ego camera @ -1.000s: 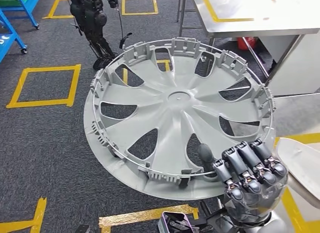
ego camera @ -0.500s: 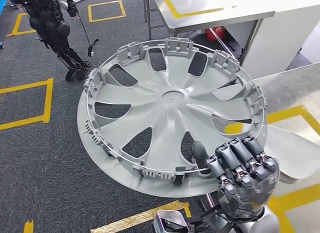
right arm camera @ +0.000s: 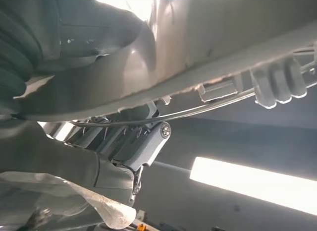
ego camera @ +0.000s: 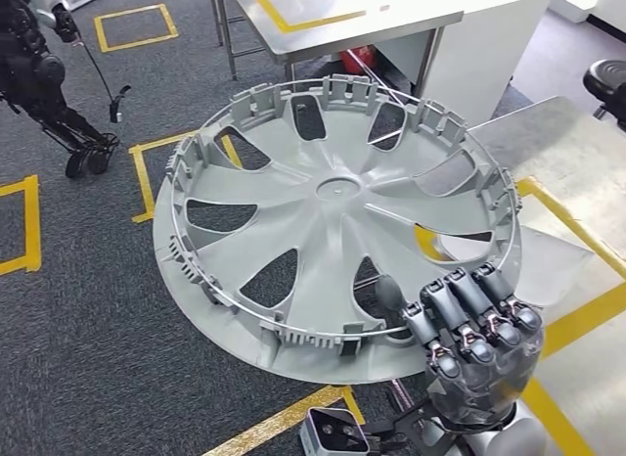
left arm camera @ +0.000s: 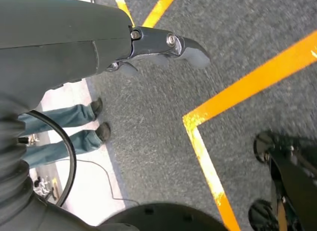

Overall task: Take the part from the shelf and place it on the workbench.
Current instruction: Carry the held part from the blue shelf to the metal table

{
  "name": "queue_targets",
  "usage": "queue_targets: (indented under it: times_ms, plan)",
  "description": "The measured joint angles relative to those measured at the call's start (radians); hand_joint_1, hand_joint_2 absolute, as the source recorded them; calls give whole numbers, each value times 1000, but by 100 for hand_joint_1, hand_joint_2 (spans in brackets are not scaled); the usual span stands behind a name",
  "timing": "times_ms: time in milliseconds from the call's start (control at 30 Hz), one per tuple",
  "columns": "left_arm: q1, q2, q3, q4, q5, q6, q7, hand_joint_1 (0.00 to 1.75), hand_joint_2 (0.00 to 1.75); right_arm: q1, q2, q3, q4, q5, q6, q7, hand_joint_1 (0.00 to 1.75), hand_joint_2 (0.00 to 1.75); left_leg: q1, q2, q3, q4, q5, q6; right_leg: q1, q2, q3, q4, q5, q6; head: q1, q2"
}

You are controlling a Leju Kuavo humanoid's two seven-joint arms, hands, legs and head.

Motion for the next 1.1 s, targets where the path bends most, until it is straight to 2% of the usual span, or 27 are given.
queue_targets:
  times_ms: [33,67,133,167,200,267,333,400,433,467,500,533,567,600,633,667,700,767,800,833,900,967,1000,1033,1067,1100]
  plan:
    - [-1,0,0,0,-2,-1,0,0,175,0,-1,0,2,0,0,1,175,175,0,12,1,0,-2,-2,-1,-5,18,-34,25,0,0,0]
    - [-2,-1,0,0,-3,-3,0,0,175,-1,-1,0,3,0,0,2,175,175,0,22,4,1,-4,-5,-1,-17,54,-99,58,-1,0,0]
    - [-4,-1,0,0,-5,-5,-1,0,175,-7,-1,0,5,0,0,3,175,175,-5,39,9,3,-11,-15,6,-53,128,-226,96,-9,0,0]
    - [-5,0,0,0,-5,-6,-2,0,175,-11,-1,1,6,0,0,4,175,175,-8,47,12,4,-14,-21,9,-63,148,-260,100,-16,-1,0]
    - [-6,0,0,0,-6,-7,-2,0,175,-15,-1,1,8,0,0,5,175,175,-10,55,14,3,-16,-26,13,-63,154,-269,96,-24,-2,0]
    - [-8,0,0,0,-7,-7,-4,0,175,-16,-1,0,11,0,0,6,175,175,-7,63,21,1,-20,-37,11,-42,154,-272,99,-38,-3,0]
    - [-9,0,0,0,-7,-7,-7,0,175,-17,-1,1,12,0,0,6,175,175,-3,31,13,34,-48,-46,8,-23,158,-276,102,-50,-6,0]
    - [-8,0,0,0,-7,-7,-10,0,175,-18,-1,1,14,0,0,6,175,175,-2,-12,-40,151,-112,-48,7,-4,160,-278,103,-59,-10,0]
    - [-6,0,0,0,-7,-7,-10,0,175,-18,-1,1,15,0,0,6,175,175,-2,-20,-75,223,-141,-47,9,8,160,-278,102,-62,-11,0]
    - [-5,0,0,0,-7,-7,-10,0,175,-18,-1,1,17,0,0,5,175,175,-3,-23,-103,277,-156,-46,11,21,161,-278,102,-64,-12,0]
    - [-3,0,0,0,-7,-7,-10,0,175,-18,-1,1,18,0,0,5,175,175,-3,-25,-117,296,-148,-43,13,35,162,-278,102,-65,-12,0]
    - [-2,0,0,0,-7,-6,-10,0,175,-18,-1,1,19,0,0,5,175,175,-4,-27,-113,274,-121,-40,15,50,163,-277,102,-65,-12,0]
    - [-1,0,0,0,-7,-7,-10,0,175,-18,-1,1,20,0,0,5,175,175,-4,-36,-92,218,-78,-35,15,64,166,-277,102,-65,-12,0]
    - [-1,1,0,0,-7,-7,-10,0,175,-18,-1,1,20,0,0,5,175,175,-4,-57,-66,148,-38,-29,15,76,168,-277,102,-64,-11,0]
    - [-1,2,0,0,-7,-8,-10,0,175,-19,-1,1,21,0,0,4,175,175,-3,-79,-41,85,-10,-23,16,87,167,-275,101,-62,-11,0]
    - [-1,3,0,1,-7,-10,-10,0,175,-20,-1,1,21,0,0,3,175,175,-3,-96,-24,42,4,-20,15,98,165,-274,102,-58,-11,0]
    - [-2,3,0,1,-7,-12,-10,0,175,-20,-1,1,21,0,0,2,175,175,-4,-106,-17,21,4,-18,13,107,160,-273,103,-53,-10,0]
    - [-5,3,-1,1,-7,-14,-10,0,175,-19,-1,1,22,0,0,0,175,175,-6,-93,-12,9,3,-14,8,123,151,-275,107,-39,-11,0]
    - [-7,2,-1,1,-7,-14,-10,0,175,-18,-1,1,22,0,0,-2,175,175,-5,-83,-9,4,5,-10,9,111,146,-270,103,-33,-10,0]
    - [-7,1,-1,1,-7,-15,-10,0,175,-19,-1,1,22,0,0,-4,175,175,-4,-71,-5,-2,8,-5,10,87,135,-251,90,-28,-7,0]
    - [-7,1,-1,1,-7,-15,-10,0,175,-22,-1,1,23,0,0,-7,175,175,-4,-47,-1,-8,9,3,11,28,85,-156,41,-20,-2,0]
    - [-5,2,-2,1,-6,-15,-10,0,175,-21,-1,1,25,0,0,-8,175,175,-5,-20,0,-7,6,5,6,8,20,-32,-5,-12,0,0]
    - [-5,2,-2,1,-6,-15,-10,0,175,-20,-1,1,26,0,0,-8,175,175,-5,-6,0,-7,5,4,4,4,4,-4,-7,-9,0,0]
    - [-5,2,-2,1,-5,-15,-10,0,175,-18,-2,1,26,0,0,-9,175,175,-5,7,2,-6,3,3,2,1,9,-16,10,-7,0,0]
    - [-6,1,-2,1,-5,-15,-10,0,175,-16,-2,0,27,0,0,-9,175,175,-5,18,4,-6,1,0,1,-7,36,-68,41,-7,0,0]
    - [-6,1,-2,1,-5,-15,-10,0,175,-16,-2,0,27,0,0,-9,175,175,-5,28,8,-6,-3,-4,1,-25,75,-141,70,-7,0,0]
